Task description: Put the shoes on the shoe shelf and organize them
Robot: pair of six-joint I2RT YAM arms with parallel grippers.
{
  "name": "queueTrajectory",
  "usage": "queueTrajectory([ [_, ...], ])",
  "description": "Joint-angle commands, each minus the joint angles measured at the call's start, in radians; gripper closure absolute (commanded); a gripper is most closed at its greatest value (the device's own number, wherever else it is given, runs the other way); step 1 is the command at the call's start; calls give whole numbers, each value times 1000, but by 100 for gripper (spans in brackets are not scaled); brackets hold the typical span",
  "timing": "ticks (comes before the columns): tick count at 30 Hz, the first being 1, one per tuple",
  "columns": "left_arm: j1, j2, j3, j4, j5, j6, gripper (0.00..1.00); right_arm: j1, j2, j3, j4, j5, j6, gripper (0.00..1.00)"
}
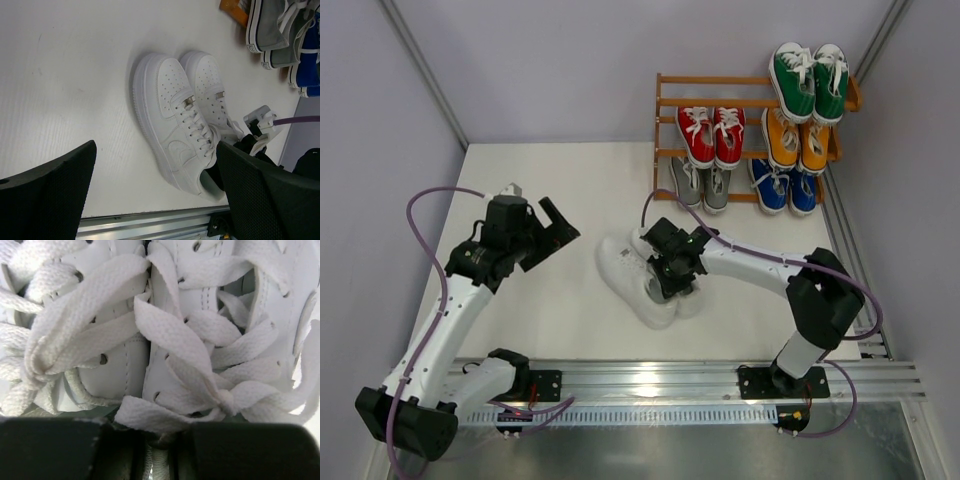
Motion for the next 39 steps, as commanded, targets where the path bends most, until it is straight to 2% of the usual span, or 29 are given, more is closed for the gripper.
queueTrajectory([
  [1, 8, -6, -3, 28, 25, 11, 0, 19, -143, 33, -28, -25, -21, 96],
  [8, 8, 16, 1, 54, 39, 8, 0, 19, -222, 247, -147, 42, -109, 96],
  [11, 10, 20, 12, 54, 36, 11, 0, 8, -237, 417, -171, 96, -168, 96],
  [14, 11, 22, 23, 53, 33, 16, 0, -55, -227, 559, -195, 124, -231, 96],
  [15, 13, 23, 24, 56, 30, 18, 0, -82, -220, 656, -200, 125, -241, 96],
  [16, 13, 23, 27, 56, 30, 18, 0, -145, -208, 704, -198, 116, -248, 96],
  [19, 16, 30, 35, 56, 32, 21, 0, -261, -136, 910, -218, 149, -267, 96],
  [21, 19, 34, 44, 54, 32, 22, 0, -295, -72, 1060, -214, 183, -291, 96],
  [24, 20, 37, 52, 57, 32, 24, 0, -348, -38, 1151, -96, 261, -298, 96],
  [28, 22, 46, 64, 56, 38, 27, 0, -403, 14, 1193, 110, 384, -308, 96],
  [33, 23, 39, 73, 47, 32, 30, 0, -460, 175, 1413, 122, 392, -311, 96],
  [39, 31, 8, 56, 33, 21, 31, 0, -503, 221, 1388, 182, 395, -266, 96],
])
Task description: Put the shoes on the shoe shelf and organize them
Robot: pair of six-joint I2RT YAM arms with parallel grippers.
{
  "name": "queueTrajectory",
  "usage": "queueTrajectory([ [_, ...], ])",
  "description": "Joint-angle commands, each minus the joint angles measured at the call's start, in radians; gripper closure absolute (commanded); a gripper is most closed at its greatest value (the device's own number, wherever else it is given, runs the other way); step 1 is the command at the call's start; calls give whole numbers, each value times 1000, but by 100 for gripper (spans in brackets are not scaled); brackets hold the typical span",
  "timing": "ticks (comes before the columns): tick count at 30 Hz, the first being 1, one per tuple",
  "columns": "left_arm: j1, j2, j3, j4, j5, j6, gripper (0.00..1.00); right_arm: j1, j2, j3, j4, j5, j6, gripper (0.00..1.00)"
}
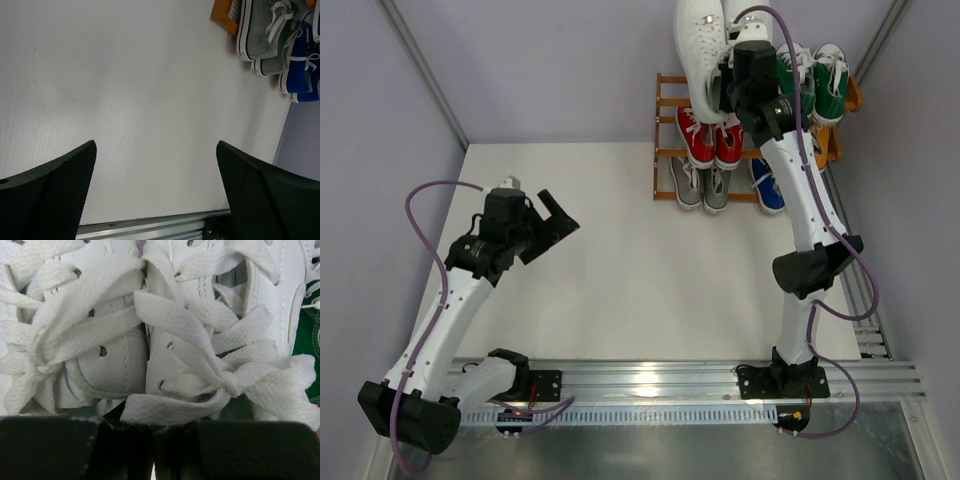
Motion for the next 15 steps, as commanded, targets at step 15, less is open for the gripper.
queueTrajectory([
  [15, 16, -49, 6, -13, 5, 13, 0, -106, 3, 68, 263, -111, 141, 96],
])
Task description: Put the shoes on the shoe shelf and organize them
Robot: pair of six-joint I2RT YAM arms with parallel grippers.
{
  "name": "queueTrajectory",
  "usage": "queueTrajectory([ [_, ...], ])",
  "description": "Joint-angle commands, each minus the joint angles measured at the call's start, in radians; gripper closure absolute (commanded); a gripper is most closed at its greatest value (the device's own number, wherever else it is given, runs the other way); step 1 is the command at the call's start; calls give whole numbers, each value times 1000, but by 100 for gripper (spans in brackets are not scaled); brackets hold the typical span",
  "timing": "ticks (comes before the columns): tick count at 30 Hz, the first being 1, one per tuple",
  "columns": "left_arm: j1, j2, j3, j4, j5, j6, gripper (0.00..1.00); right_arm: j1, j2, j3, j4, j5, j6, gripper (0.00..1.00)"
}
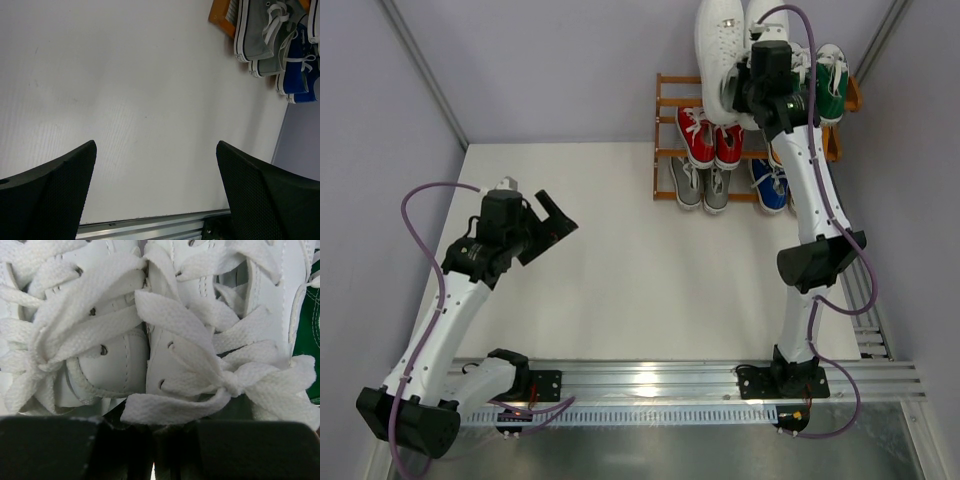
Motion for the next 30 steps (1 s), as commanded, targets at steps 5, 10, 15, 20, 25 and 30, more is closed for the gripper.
queueTrajectory([
  [5, 8, -35, 5, -23, -2, 18, 1, -14, -39, 67, 292, -71, 92, 96],
  [10, 10, -41, 5, -27, -5, 21, 0, -14, -27, 64, 289, -83, 96, 96],
  [15, 10, -36, 6, -27, -3, 23, 0, -13, -3, 65, 275, -91, 95, 84],
  [20, 16, -36, 6, -26, -2, 26, 0, -13, -3, 55, 282, -93, 96, 57],
  [25, 19, -35, 6, -24, 3, 27, 0, -13, -12, 58, 298, -91, 91, 43],
  [30, 25, -29, 12, -21, 8, 29, 0, -13, -33, 62, 309, -90, 94, 34],
])
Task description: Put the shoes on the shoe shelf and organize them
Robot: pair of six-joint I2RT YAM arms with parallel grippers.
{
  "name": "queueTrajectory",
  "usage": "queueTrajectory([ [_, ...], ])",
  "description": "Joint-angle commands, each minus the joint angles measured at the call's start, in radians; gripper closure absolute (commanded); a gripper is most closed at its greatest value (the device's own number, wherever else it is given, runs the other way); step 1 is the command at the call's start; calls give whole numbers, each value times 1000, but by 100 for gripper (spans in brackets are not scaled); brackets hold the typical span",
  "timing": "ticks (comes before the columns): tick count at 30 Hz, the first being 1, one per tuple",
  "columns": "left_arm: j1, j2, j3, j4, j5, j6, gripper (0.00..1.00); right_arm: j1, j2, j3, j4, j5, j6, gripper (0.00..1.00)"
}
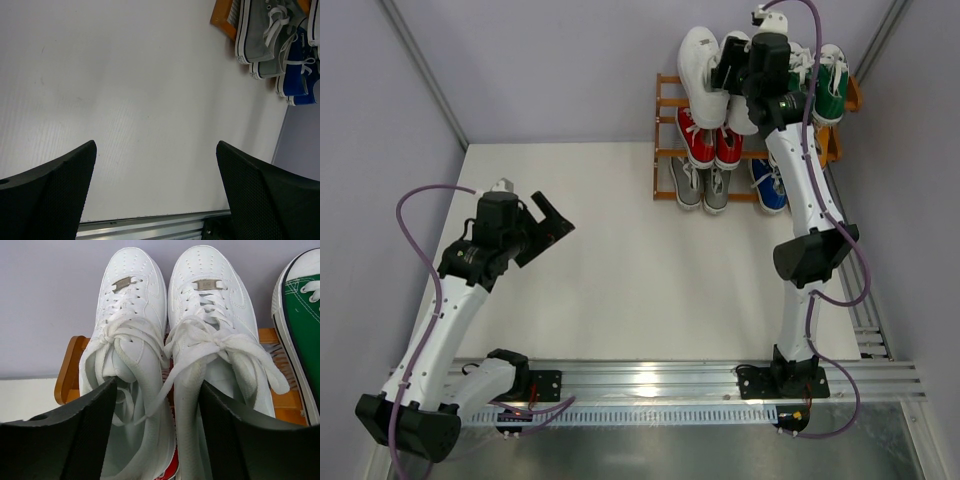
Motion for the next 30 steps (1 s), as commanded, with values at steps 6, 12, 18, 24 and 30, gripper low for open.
queueTrajectory([
  [6, 13, 2, 37, -1, 17, 30, 0, 3, -166, 57, 111, 14, 1, 15],
  [12, 13, 26, 78, 18, 41, 38, 0, 5, -259, 56, 170, 34, -17, 0],
  [18, 13, 75, 114, 145, 103, 36, 0, 5, -391, -13, 157, 51, -39, 0],
  [24, 13, 147, 175, 305, 285, 46, 0, 5, -586, -300, 37, 108, -106, 0],
  [30, 13, 155, 210, 319, 276, 110, 0, 5, -810, -573, -131, 88, -92, 0],
])
